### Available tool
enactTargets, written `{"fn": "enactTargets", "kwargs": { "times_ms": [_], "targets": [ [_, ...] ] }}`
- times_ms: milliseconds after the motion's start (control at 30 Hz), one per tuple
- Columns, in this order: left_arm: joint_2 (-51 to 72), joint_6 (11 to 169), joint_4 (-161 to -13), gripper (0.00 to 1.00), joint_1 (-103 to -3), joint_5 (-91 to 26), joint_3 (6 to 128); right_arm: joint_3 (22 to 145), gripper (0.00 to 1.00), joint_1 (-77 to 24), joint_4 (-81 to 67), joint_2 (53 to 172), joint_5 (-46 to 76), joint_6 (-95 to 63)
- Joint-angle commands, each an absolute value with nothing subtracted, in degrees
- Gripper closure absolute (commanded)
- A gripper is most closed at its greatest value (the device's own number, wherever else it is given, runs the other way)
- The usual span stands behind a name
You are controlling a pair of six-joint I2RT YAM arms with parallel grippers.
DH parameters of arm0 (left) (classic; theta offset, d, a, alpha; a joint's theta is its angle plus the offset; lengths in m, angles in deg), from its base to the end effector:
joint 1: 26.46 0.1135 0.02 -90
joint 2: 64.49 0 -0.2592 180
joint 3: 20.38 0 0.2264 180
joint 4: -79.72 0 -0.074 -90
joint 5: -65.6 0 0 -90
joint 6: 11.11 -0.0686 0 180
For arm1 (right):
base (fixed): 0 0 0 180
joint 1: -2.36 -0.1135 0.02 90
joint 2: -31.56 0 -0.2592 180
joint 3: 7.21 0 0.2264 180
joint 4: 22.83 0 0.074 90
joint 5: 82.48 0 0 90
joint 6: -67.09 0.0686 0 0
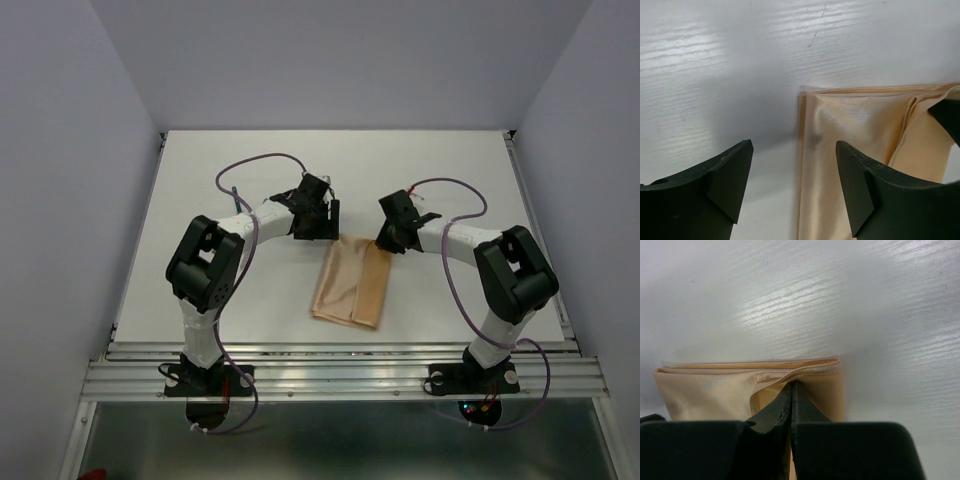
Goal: Fold the napkin into a case and place the utensils inside
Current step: Fold the 2/3-rectangle-folded napkin at the center of the board.
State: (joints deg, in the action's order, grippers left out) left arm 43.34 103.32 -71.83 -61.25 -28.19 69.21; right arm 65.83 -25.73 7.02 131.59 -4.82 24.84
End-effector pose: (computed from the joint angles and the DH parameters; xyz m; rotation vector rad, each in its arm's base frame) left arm 0.3359 -0.2389 0.1857 0.2542 2.4461 -0.5531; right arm 0.3104 0.1490 0.1479 0.5154 2.4944 0.2487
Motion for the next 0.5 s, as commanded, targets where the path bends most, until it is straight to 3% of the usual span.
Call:
{"fn": "enactTargets", "kwargs": {
  "times_ms": [0,233,367,467],
  "targets": [
    [45.81,102.36,-71.99,0.22,-61.62,-28.71,69.44,65.55,0.99,-25.67,9.58,130.52,-4.78,24.12],
    [47.83,103.59,-74.54,0.32,-62.14,-32.13,67.68,66.34,0.99,-25.67,10.29,130.96,-5.4,24.47],
    [49.24,104.73,-75.86,0.53,-62.94,-34.68,67.94,66.25,0.99,-25.67,11.08,131.23,-6.36,25.34],
    [49.68,105.26,-76.3,0.8,-63.29,-37.4,68.64,66.34,0.99,-25.67,12.13,131.4,-7.68,26.05]
  ]
}}
